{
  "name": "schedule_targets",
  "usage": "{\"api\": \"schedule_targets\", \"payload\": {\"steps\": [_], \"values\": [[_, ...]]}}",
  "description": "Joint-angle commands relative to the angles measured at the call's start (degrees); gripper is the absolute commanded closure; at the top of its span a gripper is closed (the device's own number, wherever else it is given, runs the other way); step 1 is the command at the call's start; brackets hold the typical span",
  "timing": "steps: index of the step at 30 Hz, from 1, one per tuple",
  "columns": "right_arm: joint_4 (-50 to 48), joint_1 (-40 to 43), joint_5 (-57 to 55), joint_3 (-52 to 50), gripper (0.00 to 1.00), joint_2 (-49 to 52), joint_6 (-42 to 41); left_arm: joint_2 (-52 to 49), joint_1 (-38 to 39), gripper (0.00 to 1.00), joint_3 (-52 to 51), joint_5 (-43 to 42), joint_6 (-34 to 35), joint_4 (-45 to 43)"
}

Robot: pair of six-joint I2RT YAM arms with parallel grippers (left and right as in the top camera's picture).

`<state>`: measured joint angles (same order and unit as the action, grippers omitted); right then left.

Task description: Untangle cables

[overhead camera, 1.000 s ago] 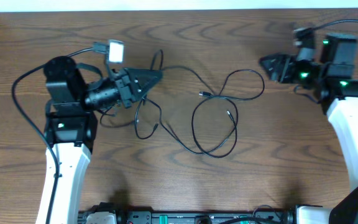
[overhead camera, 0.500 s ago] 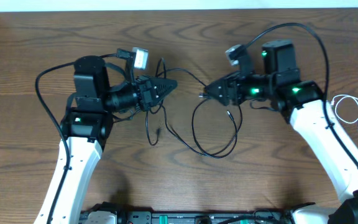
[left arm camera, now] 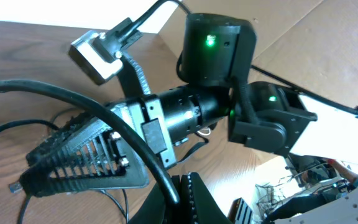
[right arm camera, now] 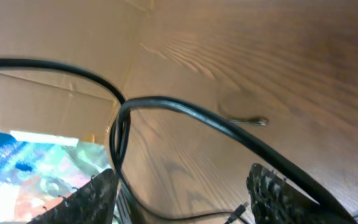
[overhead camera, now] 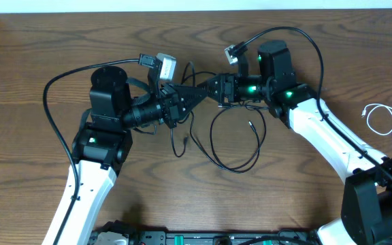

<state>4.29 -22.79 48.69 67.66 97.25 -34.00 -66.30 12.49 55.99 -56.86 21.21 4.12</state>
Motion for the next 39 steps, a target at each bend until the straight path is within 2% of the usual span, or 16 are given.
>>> {"api": "schedule_targets", "payload": {"steps": [1, 9, 14, 16, 18, 20, 21, 24, 27, 31, 39], "values": [[-3.45, -0.20, 2.78, 0.24, 0.40, 0.37, -3.93, 1.38, 0.13, 0.93, 0.72, -3.78, 2.60, -1.81], [-9.55, -0.20, 9.44, 0.26, 0.42, 0.37, -5.51, 1.38, 0.13, 0.93, 0.72, -9.22, 13.35, -15.69], [-19.02, -0.42, 16.22, 0.26, 0.46, 0.37, -9.16, 1.36, 0.13, 0.93, 0.72, -9.81, 14.91, -18.23], [-21.88, -0.72, 16.83, 0.26, 0.53, 0.37, -11.69, 1.31, 0.13, 0.93, 0.72, -9.84, 14.93, -18.45], [-22.10, -0.96, 16.57, 0.26, 0.66, 0.37, -12.26, 1.33, 0.13, 0.92, 0.72, -10.08, 16.26, -20.22], [-21.86, -0.96, 16.59, 0.24, 0.67, 0.37, -12.22, 1.33, 0.13, 0.93, 0.72, -10.05, 17.51, -22.53], [-21.24, -0.94, 16.59, 0.24, 0.65, 0.37, -12.00, 1.33, 0.13, 0.92, 0.72, -10.03, 17.73, -24.28], [-14.49, -0.96, 17.44, 0.22, 0.47, 0.37, -6.54, 1.33, 0.07, 0.93, 0.72, -9.99, 17.68, -27.45], [-5.77, -0.96, 18.16, 0.15, 0.42, 0.37, 0.44, 1.27, 0.07, 0.93, 0.72, -9.99, 17.68, -27.41], [-3.67, -0.94, 24.57, 0.15, 0.32, 0.37, 6.14, 1.20, 0.07, 0.93, 0.72, -9.99, 17.55, -27.41], [-2.89, -1.09, 31.89, 0.13, 0.33, 0.37, 13.29, 1.07, 0.07, 0.93, 0.72, -9.97, 17.42, -27.41]]}}
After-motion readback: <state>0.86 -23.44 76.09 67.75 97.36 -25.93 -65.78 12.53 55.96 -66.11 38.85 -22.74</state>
